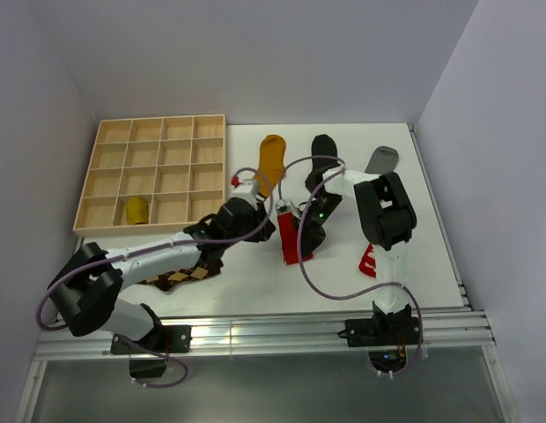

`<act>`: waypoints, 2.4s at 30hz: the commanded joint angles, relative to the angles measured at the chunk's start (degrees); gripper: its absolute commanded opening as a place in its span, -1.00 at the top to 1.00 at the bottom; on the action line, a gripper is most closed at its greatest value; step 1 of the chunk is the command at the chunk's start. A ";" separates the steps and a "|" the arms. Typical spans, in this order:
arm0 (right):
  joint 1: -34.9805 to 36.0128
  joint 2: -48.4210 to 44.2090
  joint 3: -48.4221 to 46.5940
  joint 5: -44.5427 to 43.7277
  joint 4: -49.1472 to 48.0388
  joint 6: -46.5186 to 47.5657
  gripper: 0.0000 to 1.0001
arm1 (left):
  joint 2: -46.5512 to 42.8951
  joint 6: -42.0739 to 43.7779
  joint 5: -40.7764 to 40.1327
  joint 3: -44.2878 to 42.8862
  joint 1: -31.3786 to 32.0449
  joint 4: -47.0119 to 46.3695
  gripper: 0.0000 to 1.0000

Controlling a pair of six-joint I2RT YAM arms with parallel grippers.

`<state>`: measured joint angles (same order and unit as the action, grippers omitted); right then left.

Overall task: Roll the socks
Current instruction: Roll the sock at the center of the board.

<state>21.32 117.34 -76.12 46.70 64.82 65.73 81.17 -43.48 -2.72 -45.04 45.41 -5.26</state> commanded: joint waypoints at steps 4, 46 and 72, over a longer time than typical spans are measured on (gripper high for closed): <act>-1.89 9.04 -10.10 1.82 17.36 1.51 0.74 | 7.33 29.14 -22.50 -3.92 16.81 -5.90 0.18; -4.88 9.41 -10.46 -3.02 6.82 -11.32 0.30 | 30.90 52.72 -10.15 -15.86 28.42 2.35 0.99; -26.24 -28.38 12.90 5.86 -21.13 -18.63 0.08 | 38.54 28.82 46.72 -35.82 3.73 28.37 0.99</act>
<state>-5.37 95.90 -66.50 52.99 49.58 44.36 117.56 -10.98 33.78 -79.00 51.62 17.06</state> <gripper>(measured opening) 0.460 0.110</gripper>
